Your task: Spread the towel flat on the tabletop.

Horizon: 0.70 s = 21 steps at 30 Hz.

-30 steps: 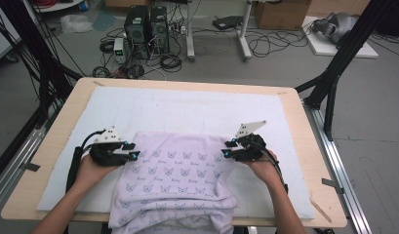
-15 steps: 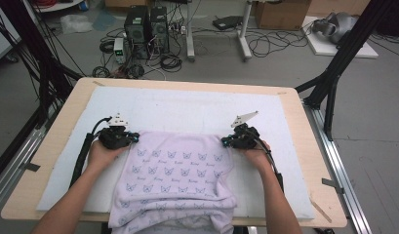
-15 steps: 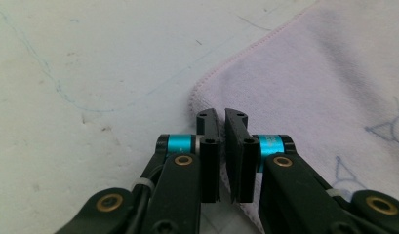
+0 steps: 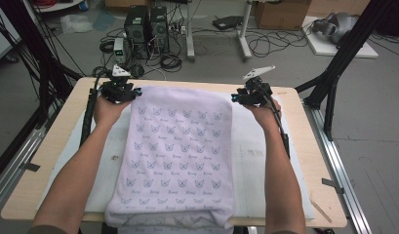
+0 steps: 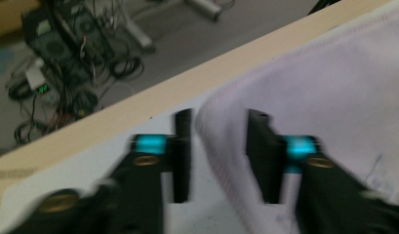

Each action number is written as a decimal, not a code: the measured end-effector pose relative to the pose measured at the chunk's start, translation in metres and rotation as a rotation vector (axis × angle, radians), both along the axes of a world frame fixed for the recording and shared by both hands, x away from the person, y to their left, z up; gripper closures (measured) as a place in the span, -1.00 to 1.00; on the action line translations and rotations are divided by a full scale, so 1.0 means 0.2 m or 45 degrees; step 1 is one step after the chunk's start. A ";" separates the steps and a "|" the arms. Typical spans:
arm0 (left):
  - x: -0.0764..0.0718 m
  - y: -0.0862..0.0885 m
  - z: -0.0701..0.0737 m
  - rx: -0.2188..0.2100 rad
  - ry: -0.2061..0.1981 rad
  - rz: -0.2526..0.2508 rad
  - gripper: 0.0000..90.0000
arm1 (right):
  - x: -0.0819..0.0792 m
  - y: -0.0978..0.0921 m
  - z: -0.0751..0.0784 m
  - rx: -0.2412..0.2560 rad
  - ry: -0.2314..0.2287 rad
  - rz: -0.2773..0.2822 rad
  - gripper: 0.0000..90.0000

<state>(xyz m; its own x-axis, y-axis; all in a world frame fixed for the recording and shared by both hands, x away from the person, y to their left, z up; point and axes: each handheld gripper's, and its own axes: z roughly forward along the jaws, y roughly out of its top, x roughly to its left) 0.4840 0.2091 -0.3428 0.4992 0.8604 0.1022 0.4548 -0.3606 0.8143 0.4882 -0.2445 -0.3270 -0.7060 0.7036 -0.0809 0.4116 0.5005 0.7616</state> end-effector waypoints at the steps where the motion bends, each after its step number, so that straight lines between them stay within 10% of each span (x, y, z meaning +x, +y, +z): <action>1: -0.01 0.00 -0.03 0.000 0.018 -0.014 0.29 | 0.00 0.00 -0.01 0.003 0.006 0.004 0.28; 8: -0.18 0.09 -0.20 -0.039 0.088 -0.153 0.21 | -0.15 0.05 -0.16 -0.011 0.125 0.128 0.15; 16: -0.42 0.12 -0.32 -0.011 0.116 -0.282 0.12 | -0.47 0.07 -0.29 0.012 0.069 0.241 0.18; 21: -0.40 0.11 -0.37 -0.031 0.165 -0.293 0.18 | -0.36 0.02 -0.33 0.025 0.044 0.128 0.32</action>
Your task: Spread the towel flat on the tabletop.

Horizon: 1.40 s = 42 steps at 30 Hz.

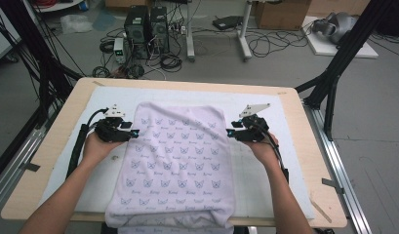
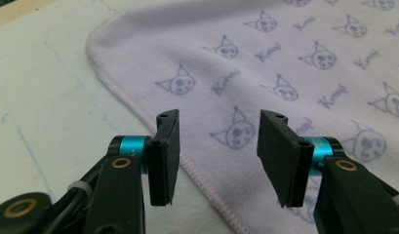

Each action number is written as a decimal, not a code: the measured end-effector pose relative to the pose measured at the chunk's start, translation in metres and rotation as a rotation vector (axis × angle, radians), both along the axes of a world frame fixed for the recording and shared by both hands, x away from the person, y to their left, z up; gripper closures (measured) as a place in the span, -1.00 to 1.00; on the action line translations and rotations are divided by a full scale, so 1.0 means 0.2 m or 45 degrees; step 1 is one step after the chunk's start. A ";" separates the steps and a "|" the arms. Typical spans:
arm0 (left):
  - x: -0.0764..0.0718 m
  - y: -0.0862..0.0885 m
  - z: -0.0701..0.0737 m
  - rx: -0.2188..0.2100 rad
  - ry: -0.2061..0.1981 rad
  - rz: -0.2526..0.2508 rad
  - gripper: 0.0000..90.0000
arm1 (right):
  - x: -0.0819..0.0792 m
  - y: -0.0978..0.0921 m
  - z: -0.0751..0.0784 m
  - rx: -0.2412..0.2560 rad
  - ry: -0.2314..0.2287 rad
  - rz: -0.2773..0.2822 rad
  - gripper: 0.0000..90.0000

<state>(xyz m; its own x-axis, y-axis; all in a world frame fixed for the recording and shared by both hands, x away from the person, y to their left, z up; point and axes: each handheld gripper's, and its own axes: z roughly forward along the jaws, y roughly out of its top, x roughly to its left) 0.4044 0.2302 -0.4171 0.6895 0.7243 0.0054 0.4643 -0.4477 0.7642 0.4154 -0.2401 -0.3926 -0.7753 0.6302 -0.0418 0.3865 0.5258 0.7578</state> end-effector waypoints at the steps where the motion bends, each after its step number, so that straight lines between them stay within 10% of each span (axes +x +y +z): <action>1: 0.00 -0.01 -0.01 -0.002 -0.003 -0.010 0.21 | 0.03 0.00 -0.01 -0.001 0.001 -0.013 0.33; 6: 0.03 -0.03 -0.06 0.002 0.017 -0.015 0.23 | 0.27 0.09 -0.08 -0.065 0.052 -0.087 0.35; 12: 0.02 0.00 -0.05 -0.021 0.019 0.002 0.22 | 0.45 0.11 -0.19 0.014 0.106 -0.215 0.31; 18: 0.03 0.02 -0.05 -0.038 0.015 0.016 0.22 | 0.48 0.13 -0.22 0.041 0.146 -0.204 0.92; 23: 0.03 0.02 -0.05 -0.042 0.013 0.021 0.19 | 0.44 0.05 -0.09 -0.049 -0.008 -0.332 0.86; 26: 0.03 0.01 -0.05 -0.050 0.019 0.013 0.15 | 0.43 0.01 -0.09 -0.033 0.023 -0.381 0.30; 33: -0.04 0.04 0.00 -0.073 -0.002 -0.018 0.10 | 0.29 -0.01 -0.04 0.012 0.054 -0.233 0.11; 42: -0.24 0.02 0.04 -0.103 -0.055 -0.114 0.00 | -0.14 0.04 0.05 0.082 0.006 0.028 0.01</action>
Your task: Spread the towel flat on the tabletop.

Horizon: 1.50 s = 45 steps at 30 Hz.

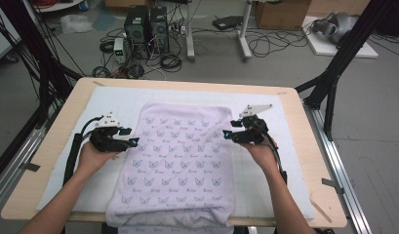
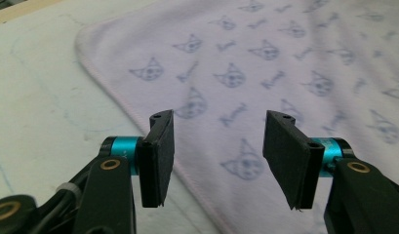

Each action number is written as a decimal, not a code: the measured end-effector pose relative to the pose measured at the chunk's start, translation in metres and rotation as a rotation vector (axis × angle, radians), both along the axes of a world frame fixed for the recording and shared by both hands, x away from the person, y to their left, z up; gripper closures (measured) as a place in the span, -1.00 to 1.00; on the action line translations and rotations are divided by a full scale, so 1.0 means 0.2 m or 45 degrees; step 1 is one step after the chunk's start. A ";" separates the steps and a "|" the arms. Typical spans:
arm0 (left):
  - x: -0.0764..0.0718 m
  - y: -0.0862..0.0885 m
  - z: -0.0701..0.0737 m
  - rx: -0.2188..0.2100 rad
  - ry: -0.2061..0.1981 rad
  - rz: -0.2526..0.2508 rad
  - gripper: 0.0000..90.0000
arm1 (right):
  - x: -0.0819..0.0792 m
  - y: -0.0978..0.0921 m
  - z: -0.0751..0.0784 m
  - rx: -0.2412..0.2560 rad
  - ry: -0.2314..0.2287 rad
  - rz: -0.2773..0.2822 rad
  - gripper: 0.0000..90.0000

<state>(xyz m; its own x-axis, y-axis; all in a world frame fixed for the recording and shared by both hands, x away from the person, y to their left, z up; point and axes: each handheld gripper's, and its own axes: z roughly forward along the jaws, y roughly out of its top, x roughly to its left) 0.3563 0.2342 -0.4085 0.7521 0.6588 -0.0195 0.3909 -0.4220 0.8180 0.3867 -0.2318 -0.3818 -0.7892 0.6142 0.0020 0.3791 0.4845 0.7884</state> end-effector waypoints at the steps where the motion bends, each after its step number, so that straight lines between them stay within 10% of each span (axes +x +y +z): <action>1: -0.03 0.00 0.00 -0.001 0.002 -0.020 0.00 | -0.07 0.01 0.00 -0.025 -0.015 0.040 0.02; 6: -0.17 -0.02 -0.05 0.049 0.027 -0.108 -0.02 | -0.30 0.03 -0.04 -0.013 -0.045 0.156 0.10; 14: -0.29 -0.02 -0.15 0.185 0.087 -0.231 0.28 | -0.46 0.04 -0.25 -0.089 0.102 0.330 0.15; 17: -0.29 -0.03 -0.15 0.180 0.068 -0.250 0.80 | -0.45 0.05 -0.30 -0.114 0.133 0.340 0.50; 21: -0.26 -0.03 -0.15 0.165 0.073 -0.233 0.94 | -0.44 0.07 -0.29 -0.122 0.137 0.400 0.96; 26: -0.17 -0.05 -0.13 0.150 0.026 -0.125 0.96 | -0.39 0.07 -0.22 -0.182 0.042 0.298 0.96; 35: -0.01 -0.08 -0.16 0.147 0.001 0.029 0.89 | -0.24 0.04 -0.28 -0.145 0.050 0.160 0.82; 45: -0.18 -0.01 -0.05 0.032 -0.055 -0.047 0.40 | -0.41 0.00 -0.15 -0.014 -0.058 0.182 0.34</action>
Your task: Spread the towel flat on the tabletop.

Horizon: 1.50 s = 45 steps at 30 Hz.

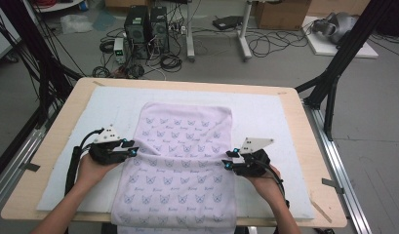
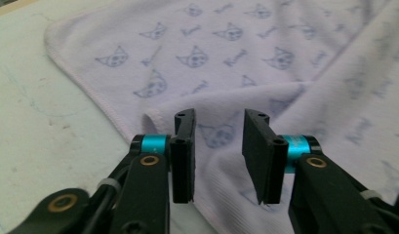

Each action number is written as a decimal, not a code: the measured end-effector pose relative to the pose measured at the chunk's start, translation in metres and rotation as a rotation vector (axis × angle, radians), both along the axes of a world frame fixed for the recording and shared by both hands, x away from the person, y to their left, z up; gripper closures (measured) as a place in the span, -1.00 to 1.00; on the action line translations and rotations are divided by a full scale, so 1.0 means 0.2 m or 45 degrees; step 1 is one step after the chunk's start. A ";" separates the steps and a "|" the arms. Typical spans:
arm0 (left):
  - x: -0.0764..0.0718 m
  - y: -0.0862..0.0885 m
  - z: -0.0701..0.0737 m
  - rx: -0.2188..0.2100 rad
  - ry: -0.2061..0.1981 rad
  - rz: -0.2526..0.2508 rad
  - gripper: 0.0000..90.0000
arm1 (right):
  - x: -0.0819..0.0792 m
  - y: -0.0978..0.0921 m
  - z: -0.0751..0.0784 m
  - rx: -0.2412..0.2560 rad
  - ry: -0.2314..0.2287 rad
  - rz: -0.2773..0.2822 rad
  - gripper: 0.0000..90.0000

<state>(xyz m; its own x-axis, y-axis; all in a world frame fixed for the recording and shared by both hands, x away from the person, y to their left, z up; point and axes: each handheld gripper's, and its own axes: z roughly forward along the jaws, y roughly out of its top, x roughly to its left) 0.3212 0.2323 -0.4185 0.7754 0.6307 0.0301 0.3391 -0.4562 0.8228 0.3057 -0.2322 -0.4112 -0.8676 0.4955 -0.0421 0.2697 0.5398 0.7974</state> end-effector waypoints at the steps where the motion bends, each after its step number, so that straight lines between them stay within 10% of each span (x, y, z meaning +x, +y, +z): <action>1: -0.03 0.00 0.00 0.001 -0.003 -0.010 0.38 | -0.03 0.00 0.01 0.008 -0.008 0.012 0.31; 10: -0.29 0.00 -0.04 -0.016 0.031 -0.156 -0.03 | -0.20 0.06 -0.05 0.012 0.034 0.149 0.17; 18: -0.38 -0.06 -0.15 0.053 0.086 -0.285 0.34 | -0.24 0.13 -0.16 -0.091 0.130 0.268 0.46; 22: -0.41 -0.09 -0.13 0.104 0.082 -0.291 0.92 | -0.26 0.14 -0.17 -0.079 0.139 0.313 0.93; 34: -0.65 0.02 -0.04 0.015 0.125 -0.356 0.74 | -0.48 0.09 -0.10 -0.001 0.174 0.394 0.86; 40: -0.59 -0.01 -0.07 0.048 0.120 -0.324 0.30 | -0.43 0.07 -0.09 -0.055 0.125 0.323 0.39; 45: -0.57 -0.04 -0.12 0.107 0.112 -0.369 0.72 | -0.38 0.09 -0.16 -0.106 0.156 0.323 0.54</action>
<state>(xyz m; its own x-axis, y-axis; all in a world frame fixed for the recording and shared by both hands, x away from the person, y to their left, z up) 0.2063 0.2241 -0.4430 0.9244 0.3814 -0.0027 0.2535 -0.6091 0.7515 0.2297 -0.2134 -0.4441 -0.9645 0.2613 0.0392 0.2091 0.6643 0.7176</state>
